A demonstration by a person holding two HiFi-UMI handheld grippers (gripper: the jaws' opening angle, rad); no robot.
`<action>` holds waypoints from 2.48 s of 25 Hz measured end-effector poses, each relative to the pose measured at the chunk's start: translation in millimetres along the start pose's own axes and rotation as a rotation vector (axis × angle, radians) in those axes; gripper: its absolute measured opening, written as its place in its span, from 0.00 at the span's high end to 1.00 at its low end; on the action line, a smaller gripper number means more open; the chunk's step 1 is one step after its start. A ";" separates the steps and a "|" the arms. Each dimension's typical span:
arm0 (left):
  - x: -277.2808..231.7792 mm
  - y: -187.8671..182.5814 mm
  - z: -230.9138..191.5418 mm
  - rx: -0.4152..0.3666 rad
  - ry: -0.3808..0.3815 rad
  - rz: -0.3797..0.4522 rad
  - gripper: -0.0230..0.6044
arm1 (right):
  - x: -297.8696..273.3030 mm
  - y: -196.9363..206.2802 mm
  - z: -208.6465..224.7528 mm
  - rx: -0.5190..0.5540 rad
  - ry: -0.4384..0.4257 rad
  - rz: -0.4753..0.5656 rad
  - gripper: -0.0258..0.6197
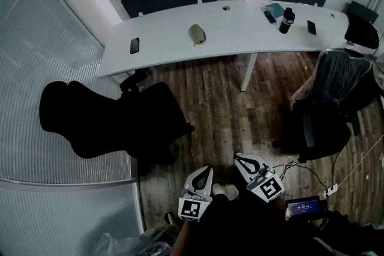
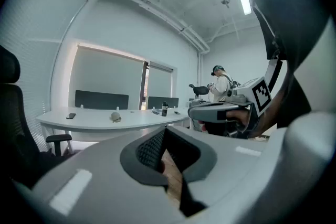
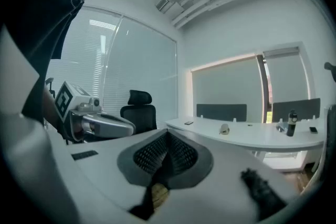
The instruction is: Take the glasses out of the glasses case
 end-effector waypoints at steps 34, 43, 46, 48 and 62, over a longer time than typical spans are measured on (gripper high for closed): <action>-227.2 -62.7 -55.7 0.098 0.009 0.039 0.95 | -85.5 -12.7 206.0 0.033 -0.169 -0.002 0.95; -251.0 -66.2 -119.6 0.128 0.098 0.045 0.95 | -149.3 -31.4 208.4 0.035 -0.195 -0.057 0.95; -250.9 -61.6 -142.2 0.142 0.112 0.048 0.95 | -172.3 -34.0 204.9 0.052 -0.187 -0.071 0.95; -250.6 -58.6 -155.1 0.149 0.119 0.046 0.95 | -185.7 -35.3 203.5 0.058 -0.180 -0.077 0.95; -258.9 -49.8 -207.1 0.133 0.143 0.019 0.95 | -231.5 -40.2 202.0 0.057 -0.185 -0.101 0.95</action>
Point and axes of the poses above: the fingertips, and each gripper's own axes: x backward along the fingers, z to its right, y out of its underside, the point moved 4 cm from there along x, backward along the fingers, and after that the axes turned 7 degrees about -y, right-handed, at the moved point
